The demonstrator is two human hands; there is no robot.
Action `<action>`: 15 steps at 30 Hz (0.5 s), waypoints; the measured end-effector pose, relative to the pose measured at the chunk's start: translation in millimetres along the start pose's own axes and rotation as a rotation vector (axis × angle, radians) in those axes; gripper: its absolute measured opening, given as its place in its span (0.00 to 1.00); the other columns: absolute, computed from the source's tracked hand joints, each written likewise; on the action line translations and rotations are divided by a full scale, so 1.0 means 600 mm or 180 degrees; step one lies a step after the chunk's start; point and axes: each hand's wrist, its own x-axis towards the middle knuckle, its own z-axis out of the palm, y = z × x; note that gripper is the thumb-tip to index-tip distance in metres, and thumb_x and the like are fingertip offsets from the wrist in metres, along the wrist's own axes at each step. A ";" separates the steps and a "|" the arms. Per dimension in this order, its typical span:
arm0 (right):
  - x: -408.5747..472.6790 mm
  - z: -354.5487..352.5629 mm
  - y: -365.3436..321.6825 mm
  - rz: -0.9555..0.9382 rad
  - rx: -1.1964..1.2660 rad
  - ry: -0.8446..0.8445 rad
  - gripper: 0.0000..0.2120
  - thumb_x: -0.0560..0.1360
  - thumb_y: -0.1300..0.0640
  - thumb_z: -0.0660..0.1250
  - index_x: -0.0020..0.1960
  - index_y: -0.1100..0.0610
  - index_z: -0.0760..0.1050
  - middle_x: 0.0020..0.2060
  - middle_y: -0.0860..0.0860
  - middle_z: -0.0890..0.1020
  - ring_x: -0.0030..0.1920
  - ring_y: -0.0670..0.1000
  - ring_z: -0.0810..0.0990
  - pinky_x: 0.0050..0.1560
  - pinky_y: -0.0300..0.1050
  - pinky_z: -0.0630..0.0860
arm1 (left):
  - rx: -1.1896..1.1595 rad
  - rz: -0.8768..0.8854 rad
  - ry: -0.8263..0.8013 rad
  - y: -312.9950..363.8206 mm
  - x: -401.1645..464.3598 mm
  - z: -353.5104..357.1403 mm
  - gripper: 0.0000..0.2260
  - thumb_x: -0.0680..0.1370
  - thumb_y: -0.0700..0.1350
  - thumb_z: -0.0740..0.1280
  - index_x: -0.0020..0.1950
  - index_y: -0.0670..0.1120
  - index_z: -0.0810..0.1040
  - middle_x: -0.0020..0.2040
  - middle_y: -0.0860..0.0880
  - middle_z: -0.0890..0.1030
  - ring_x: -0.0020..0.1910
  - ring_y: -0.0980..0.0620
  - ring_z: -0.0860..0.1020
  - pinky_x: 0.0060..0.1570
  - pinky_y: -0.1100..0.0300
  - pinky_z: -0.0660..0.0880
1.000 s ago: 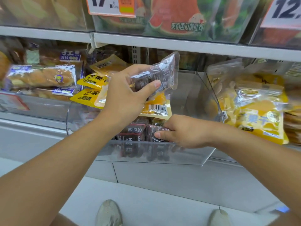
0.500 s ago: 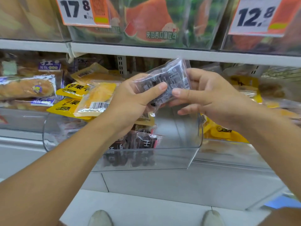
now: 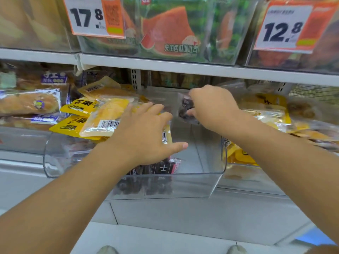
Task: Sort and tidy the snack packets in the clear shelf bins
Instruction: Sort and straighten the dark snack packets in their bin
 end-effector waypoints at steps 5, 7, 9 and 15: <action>0.118 0.074 -0.008 -0.0198 -0.0098 -0.0637 0.05 0.75 0.60 0.71 0.48 0.59 0.75 0.45 0.56 0.79 0.41 0.59 0.76 0.44 0.47 0.74 | 0.0177 -0.0164 -0.0026 0.005 0.004 0.021 0.39 0.70 0.76 0.58 0.76 0.58 0.62 0.78 0.53 0.61 0.79 0.48 0.55 0.76 0.35 0.44; 0.137 0.093 -0.004 -0.0375 -0.0054 -0.0731 0.03 0.75 0.63 0.68 0.48 0.59 0.74 0.46 0.57 0.79 0.42 0.59 0.76 0.43 0.46 0.73 | 0.0171 -0.0210 -0.0022 0.005 0.007 0.023 0.39 0.70 0.75 0.58 0.77 0.57 0.61 0.79 0.52 0.59 0.80 0.48 0.54 0.76 0.35 0.44; 0.149 0.104 -0.002 -0.0474 -0.0053 -0.0673 0.05 0.75 0.62 0.71 0.49 0.59 0.75 0.46 0.57 0.79 0.42 0.59 0.77 0.42 0.47 0.75 | 0.0184 -0.0189 -0.0011 0.003 0.011 0.022 0.39 0.71 0.75 0.58 0.77 0.57 0.61 0.80 0.52 0.58 0.80 0.47 0.53 0.76 0.35 0.45; 0.158 0.110 0.002 -0.0241 0.0211 -0.0523 0.10 0.76 0.59 0.71 0.42 0.58 0.70 0.40 0.55 0.72 0.40 0.57 0.73 0.41 0.48 0.71 | 0.0113 0.0109 -0.0046 -0.005 0.016 0.016 0.33 0.74 0.73 0.59 0.75 0.59 0.66 0.80 0.53 0.57 0.80 0.49 0.52 0.75 0.34 0.47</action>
